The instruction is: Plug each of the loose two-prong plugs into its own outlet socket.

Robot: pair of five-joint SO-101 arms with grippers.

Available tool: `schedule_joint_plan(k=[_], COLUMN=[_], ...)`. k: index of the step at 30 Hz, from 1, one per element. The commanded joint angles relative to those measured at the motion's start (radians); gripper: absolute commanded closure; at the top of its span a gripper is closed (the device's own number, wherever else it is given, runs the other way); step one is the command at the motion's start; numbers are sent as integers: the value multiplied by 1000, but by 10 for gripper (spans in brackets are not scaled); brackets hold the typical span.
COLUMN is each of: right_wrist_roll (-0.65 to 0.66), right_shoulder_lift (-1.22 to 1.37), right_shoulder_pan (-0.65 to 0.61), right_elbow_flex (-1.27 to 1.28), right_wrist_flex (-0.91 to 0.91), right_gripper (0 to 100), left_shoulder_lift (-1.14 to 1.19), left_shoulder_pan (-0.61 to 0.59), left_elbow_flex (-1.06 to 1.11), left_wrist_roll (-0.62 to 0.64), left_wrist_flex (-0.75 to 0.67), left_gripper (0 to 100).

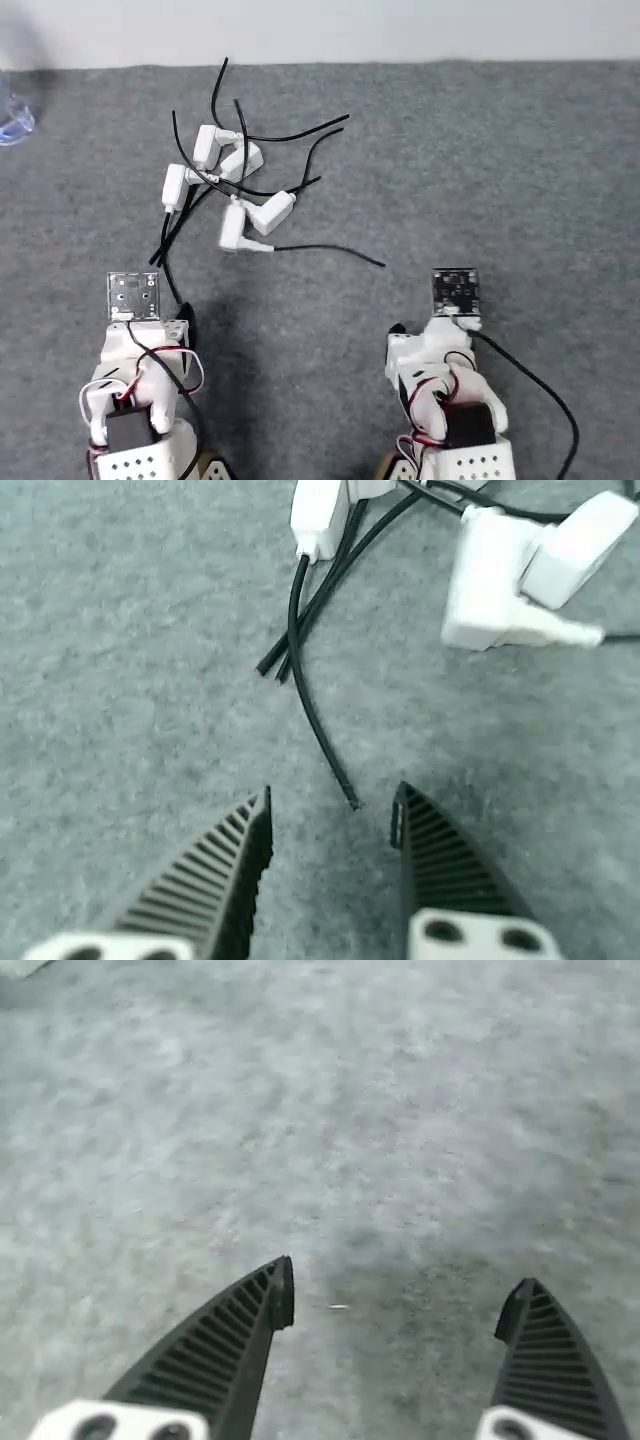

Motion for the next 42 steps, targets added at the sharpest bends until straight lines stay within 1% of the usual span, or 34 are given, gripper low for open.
schedule_joint_plan(k=[1,3,5,6,7,12,42], right_wrist_roll=[-11,-9,-14,-15,-11,-11,-11], right_shoulder_lift=[-7,-7,-7,-8,-7,-7,-7], right_shoulder_pan=[41,30,18,30,48,87,81], right_elbow_flex=[15,17,17,17,17,17,17], right_wrist_flex=[-8,44,134,159,147,151,151], right_gripper=[685,685,685,684,684,684,684], left_shoulder_lift=[0,0,0,0,-2,-2,-2], left_shoulder_pan=[-6,-6,-15,-12,-8,-8,-8], left_elbow_flex=[-7,-7,-7,-7,-7,-8,-8], left_wrist_roll=[3,3,6,5,3,3,3], left_wrist_flex=[8,46,101,133,157,155,155], left_gripper=[819,819,819,819,819,819,819])
